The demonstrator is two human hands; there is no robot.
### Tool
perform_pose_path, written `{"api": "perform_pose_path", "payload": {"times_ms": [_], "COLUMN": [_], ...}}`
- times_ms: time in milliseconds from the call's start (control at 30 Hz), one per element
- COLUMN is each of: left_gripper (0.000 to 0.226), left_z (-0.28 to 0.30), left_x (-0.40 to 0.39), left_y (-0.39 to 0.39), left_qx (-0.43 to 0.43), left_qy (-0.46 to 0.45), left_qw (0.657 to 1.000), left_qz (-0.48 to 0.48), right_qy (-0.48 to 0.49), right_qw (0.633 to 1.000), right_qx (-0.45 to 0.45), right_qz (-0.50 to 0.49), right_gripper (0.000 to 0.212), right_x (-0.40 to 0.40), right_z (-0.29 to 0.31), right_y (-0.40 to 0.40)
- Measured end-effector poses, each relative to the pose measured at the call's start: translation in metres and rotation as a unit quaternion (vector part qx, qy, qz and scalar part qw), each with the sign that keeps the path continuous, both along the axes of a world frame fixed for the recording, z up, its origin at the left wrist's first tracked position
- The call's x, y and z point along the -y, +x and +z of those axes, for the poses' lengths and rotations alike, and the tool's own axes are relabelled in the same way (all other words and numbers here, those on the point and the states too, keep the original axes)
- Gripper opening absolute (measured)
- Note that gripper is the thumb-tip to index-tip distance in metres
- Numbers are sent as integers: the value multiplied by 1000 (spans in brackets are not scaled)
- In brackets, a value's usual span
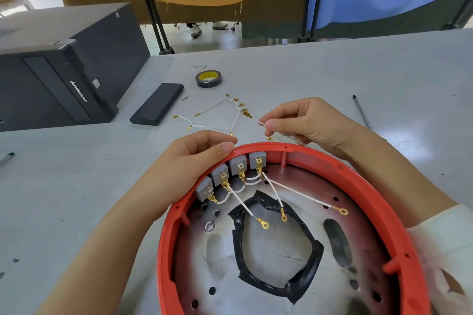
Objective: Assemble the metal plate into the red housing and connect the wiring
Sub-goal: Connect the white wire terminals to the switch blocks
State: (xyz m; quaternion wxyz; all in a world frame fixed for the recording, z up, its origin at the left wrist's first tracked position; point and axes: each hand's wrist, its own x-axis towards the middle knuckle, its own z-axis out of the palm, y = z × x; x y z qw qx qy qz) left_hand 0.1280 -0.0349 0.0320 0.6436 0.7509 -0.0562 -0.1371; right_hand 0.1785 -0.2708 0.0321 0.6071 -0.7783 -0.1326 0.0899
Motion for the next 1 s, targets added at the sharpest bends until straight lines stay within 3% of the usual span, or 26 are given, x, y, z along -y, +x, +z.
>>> {"api": "perform_pose_path", "payload": {"times_ms": [200, 333, 433, 667, 867, 1000], "left_gripper": [12, 11, 12, 47, 21, 22], "left_z": [0, 1, 7, 21, 22, 17], "left_x": [-1, 1, 3, 4, 2, 3], "left_y": [0, -2, -5, -19, -24, -24], "left_qx": [15, 84, 135, 199, 209, 200], "left_qy": [20, 65, 51, 21, -61, -86], "left_qw": [1000, 994, 988, 978, 976, 976], "left_qz": [-1, 21, 51, 52, 14, 0], "right_qy": [0, -7, -16, -106, -120, -200], "right_qw": [1000, 1000, 999, 991, 987, 967], "right_qx": [0, 12, 30, 63, 80, 156], "right_qz": [8, 1, 4, 59, 64, -1], "right_gripper": [11, 12, 11, 10, 10, 7], "right_x": [-1, -2, -3, -18, -41, -59], "right_z": [2, 15, 32, 71, 76, 65], "right_y": [-1, -5, -15, -54, -82, -92]}}
